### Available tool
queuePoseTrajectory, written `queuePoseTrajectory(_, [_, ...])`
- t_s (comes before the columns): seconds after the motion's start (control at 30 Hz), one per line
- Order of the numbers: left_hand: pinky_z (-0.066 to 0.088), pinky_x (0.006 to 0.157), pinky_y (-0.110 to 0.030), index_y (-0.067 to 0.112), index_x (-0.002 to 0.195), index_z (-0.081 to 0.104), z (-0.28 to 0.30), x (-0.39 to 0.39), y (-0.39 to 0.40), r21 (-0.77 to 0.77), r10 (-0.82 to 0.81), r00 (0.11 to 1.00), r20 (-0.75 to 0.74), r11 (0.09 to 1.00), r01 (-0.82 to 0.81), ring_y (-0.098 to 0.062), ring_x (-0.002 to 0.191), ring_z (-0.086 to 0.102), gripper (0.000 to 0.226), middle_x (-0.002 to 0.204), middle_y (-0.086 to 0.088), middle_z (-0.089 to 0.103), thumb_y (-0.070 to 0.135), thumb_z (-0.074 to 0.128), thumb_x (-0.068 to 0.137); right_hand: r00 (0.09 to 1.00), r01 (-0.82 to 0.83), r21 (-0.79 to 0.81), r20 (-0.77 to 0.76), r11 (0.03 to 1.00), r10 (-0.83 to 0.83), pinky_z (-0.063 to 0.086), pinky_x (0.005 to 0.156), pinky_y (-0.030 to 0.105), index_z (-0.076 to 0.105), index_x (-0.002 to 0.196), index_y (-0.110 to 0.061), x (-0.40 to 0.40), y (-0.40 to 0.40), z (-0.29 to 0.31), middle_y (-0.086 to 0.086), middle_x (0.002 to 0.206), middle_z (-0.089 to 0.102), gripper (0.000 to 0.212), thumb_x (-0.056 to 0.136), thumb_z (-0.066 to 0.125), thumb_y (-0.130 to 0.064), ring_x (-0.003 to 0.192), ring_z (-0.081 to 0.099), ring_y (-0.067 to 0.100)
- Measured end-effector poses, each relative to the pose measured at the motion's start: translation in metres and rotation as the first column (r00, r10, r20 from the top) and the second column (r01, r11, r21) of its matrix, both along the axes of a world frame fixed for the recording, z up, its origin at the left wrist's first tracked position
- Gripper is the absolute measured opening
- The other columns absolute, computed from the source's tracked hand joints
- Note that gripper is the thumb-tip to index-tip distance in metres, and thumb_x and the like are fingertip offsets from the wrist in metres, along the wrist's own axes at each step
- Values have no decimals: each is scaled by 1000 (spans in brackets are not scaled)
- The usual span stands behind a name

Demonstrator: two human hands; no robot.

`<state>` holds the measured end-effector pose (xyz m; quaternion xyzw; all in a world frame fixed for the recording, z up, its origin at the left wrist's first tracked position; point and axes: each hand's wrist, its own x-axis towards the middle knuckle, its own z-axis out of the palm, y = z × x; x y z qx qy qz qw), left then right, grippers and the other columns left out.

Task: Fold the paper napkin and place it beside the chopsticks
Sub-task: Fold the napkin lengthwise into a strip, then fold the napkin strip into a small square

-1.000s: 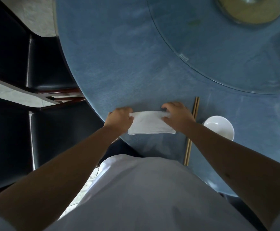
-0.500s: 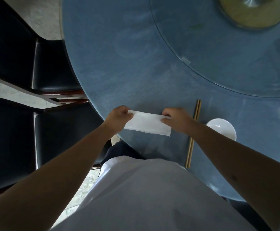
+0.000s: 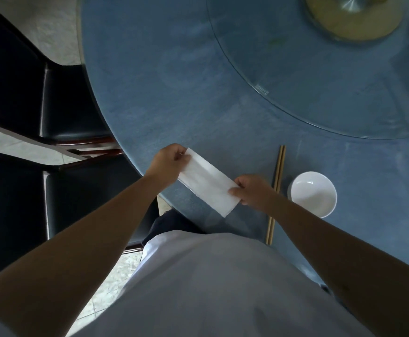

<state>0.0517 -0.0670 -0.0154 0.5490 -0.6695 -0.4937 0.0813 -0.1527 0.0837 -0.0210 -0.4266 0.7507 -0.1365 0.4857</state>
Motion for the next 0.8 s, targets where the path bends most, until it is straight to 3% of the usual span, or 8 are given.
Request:
queuePoseTrajectory(0.17, [37, 48, -20, 29, 81, 60, 5, -25, -22, -79, -156, 986, 64, 984, 160, -5, 53, 46, 11, 65, 10, 53, 31, 60, 92, 960, 182, 101, 198, 978, -199, 48, 50, 21, 58, 68, -13, 7, 18, -12, -1, 58, 70, 20, 87, 63, -13, 57, 68, 13])
queuePoseTrajectory(0.33, [50, 64, -24, 23, 99, 66, 11, -59, -37, -123, -307, 943, 130, 938, 323, -11, 79, 62, 13, 92, 6, 67, 29, 58, 92, 938, 245, 135, 216, 960, -270, 46, 49, 21, 56, 70, -3, 13, 25, -18, 12, 71, 74, 19, 87, 62, -9, 59, 67, 18])
queuePoseTrajectory(0.43, [53, 71, -29, 22, 101, 66, 9, -74, -40, -124, -409, 902, 139, 896, 426, -17, 86, 64, 14, 99, 1, 69, 26, 57, 92, 979, 161, 145, 100, 976, -177, 49, 55, 29, 56, 64, -6, 15, 20, -11, 12, 69, 73, 25, 86, 60, -18, 58, 66, 15])
queuePoseTrajectory(0.5, [54, 76, -35, 22, 102, 65, 8, -84, -41, -148, -493, 849, 189, 841, 521, -21, 84, 64, 14, 97, -2, 68, 24, 54, 93, 992, -41, 170, -109, 985, 60, 47, 56, 32, 51, 58, -14, 13, 16, -2, 8, 64, 66, 37, 85, 56, -38, 58, 61, 18])
queuePoseTrajectory(0.6, [50, 69, -35, 24, 103, 62, 7, -97, -43, -181, -590, 754, 289, 740, 648, -25, 78, 59, 17, 87, -1, 61, 26, 46, 96, 825, -274, 230, -442, 934, 351, 32, 53, 28, 48, 57, -19, 8, 10, 10, -4, 59, 52, 56, 80, 39, -69, 54, 46, 10])
queuePoseTrajectory(0.7, [48, 70, -36, 24, 104, 59, 5, -109, -46, -181, -649, 680, 341, 664, 725, -26, 79, 56, 18, 92, -3, 60, 25, 43, 97, 785, -298, 221, -498, 929, 370, 27, 50, 25, 50, 57, -18, -3, 2, 16, -3, 57, 54, 64, 77, 34, -77, 52, 46, 10])
queuePoseTrajectory(0.8, [49, 79, -38, 25, 118, 55, 3, -115, -48, -190, -650, 696, 303, 675, 713, -26, 93, 59, 24, 107, -2, 64, 25, 48, 95, 824, -248, 191, -474, 950, 310, 30, 51, 24, 47, 63, -18, -15, -12, 14, -2, 62, 55, 54, 80, 41, -69, 58, 55, 16])
